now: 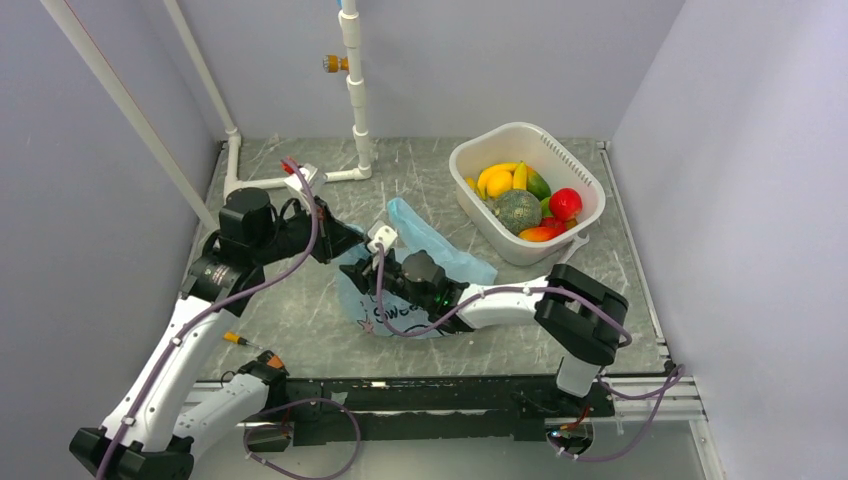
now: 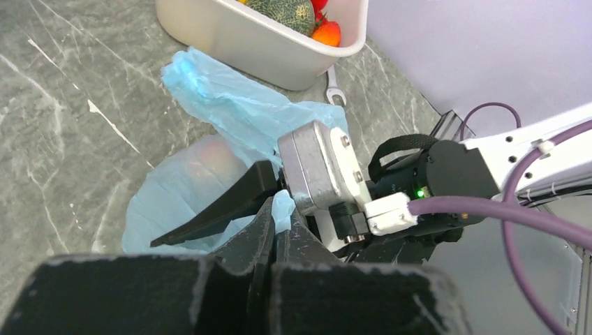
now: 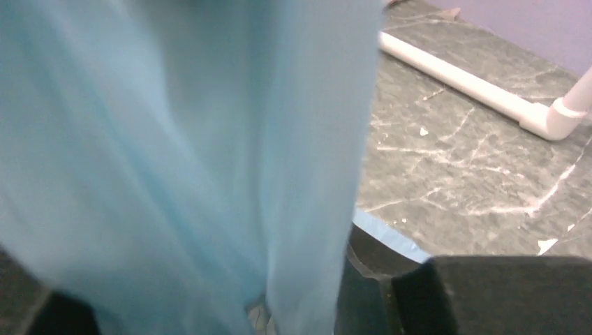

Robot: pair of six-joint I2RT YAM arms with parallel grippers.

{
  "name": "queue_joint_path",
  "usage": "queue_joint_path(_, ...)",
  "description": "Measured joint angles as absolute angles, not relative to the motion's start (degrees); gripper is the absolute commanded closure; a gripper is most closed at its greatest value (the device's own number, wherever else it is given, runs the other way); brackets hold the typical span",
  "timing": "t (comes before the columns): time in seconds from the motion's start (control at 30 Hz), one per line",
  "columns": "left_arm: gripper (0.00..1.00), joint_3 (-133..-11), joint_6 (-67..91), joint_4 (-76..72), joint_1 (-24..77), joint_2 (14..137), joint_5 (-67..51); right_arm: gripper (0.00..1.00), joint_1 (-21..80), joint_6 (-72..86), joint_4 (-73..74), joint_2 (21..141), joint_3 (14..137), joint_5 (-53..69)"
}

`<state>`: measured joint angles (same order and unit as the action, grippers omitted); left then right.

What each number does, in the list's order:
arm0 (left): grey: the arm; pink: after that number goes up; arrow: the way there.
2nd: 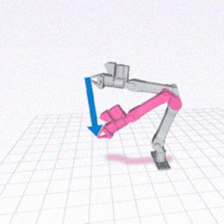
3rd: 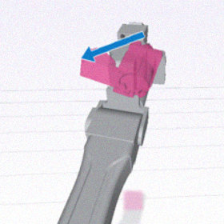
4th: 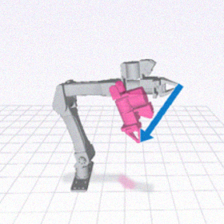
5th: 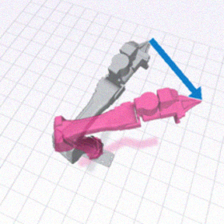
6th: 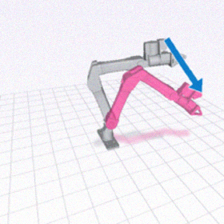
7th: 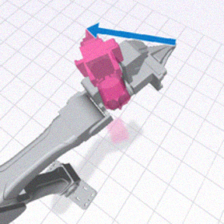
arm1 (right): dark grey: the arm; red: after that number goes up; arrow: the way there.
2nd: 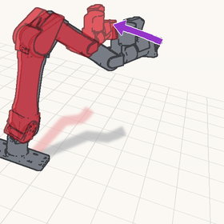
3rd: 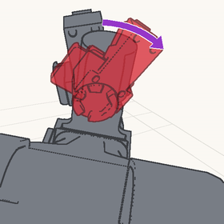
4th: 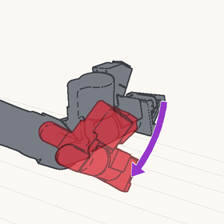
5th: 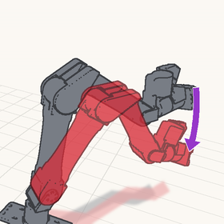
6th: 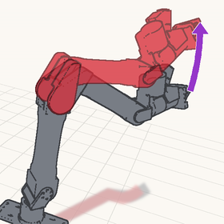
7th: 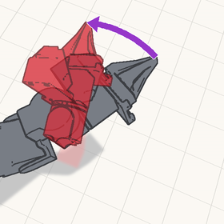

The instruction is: Place the fake fruits into the plastic bag and tie a complex knot

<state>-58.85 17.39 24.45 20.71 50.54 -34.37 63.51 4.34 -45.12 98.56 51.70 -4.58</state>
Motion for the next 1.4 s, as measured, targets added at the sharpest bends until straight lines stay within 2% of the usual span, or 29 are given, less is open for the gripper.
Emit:
queue_joint_path(0.07,1.00,-58.85,17.61,24.91,20.64,50.68,-34.44,0.76,63.53,2.81,-48.71,99.39,49.10,-4.38)
queue_joint_path(0.27,1.00,-58.98,15.88,27.55,20.88,51.24,-35.94,0.77,63.59,-1.74,-55.53,102.45,42.65,-0.25)
queue_joint_path(0.3,1.00,-59.13,15.38,28.21,20.86,51.37,-36.21,0.81,63.59,-2.31,-56.18,102.78,41.93,0.60)
queue_joint_path(0.37,1.00,-59.46,14.13,29.17,20.88,51.62,-36.69,1.00,63.59,-3.33,-57.54,103.15,40.88,2.00)
queue_joint_path(0.43,1.00,-59.81,12.95,30.20,20.75,51.70,-37.21,1.00,63.57,-4.36,-58.43,103.18,40.32,2.72)
queue_joint_path(0.47,0.93,-60.05,12.29,30.63,20.51,51.70,-37.54,1.00,63.57,-4.54,-58.92,103.18,40.16,3.11)
queue_joint_path(0.5,0.73,-60.27,11.11,31.09,20.18,51.64,-38.04,1.00,63.57,-4.75,-59.22,103.13,40.10,3.38)
queue_joint_path(0.53,0.46,-60.45,8.95,31.70,19.59,51.42,-38.76,1.00,63.57,-5.02,-59.29,103.07,40.10,3.64)
queue_joint_path(0.57,0.36,-60.47,6.57,32.25,19.07,51.00,-39.07,1.00,63.57,-5.19,-59.24,102.89,40.10,3.86)
queue_joint_path(0.6,0.32,-60.49,4.08,32.42,18.28,50.33,-39.48,1.00,63.57,-5.43,-58.19,102.61,39.94,4.43)
queue_joint_path(0.8,0.30,-59.07,-21.50,40.93,8.08,40.01,-44.49,1.00,63.29,-5.54,-52.75,101.69,39.40,7.07)
queue_joint_path(0.93,0.35,-54.76,-38.96,49.45,7.46,41.10,-48.25,1.00,62.94,-5.39,-51.86,100.16,39.40,8.67)
queue_joint_path(1.1,0.45,-50.74,-50.15,53.17,7.29,49.65,-49.23,1.00,62.26,-4.82,-51.62,98.41,39.40,10.50)
queue_joint_path(1.13,0.52,-50.68,-51.09,53.34,7.29,50.83,-49.36,1.00,62.17,-4.69,-51.62,98.17,39.40,10.83)
queue_joint_path(1.23,0.90,-50.70,-52.82,53.01,7.90,53.60,-50.72,0.97,61.80,-4.25,-51.44,97.67,39.40,11.46)
queue_joint_path(1.27,0.98,-50.72,-52.97,52.84,8.34,54.35,-51.24,0.96,61.63,-4.03,-51.44,97.56,39.40,11.86)
queue_joint_path(1.4,1.00,-50.85,-52.38,51.35,11.14,56.53,-52.75,0.88,61.30,-3.36,-51.44,97.47,39.40,13.15)
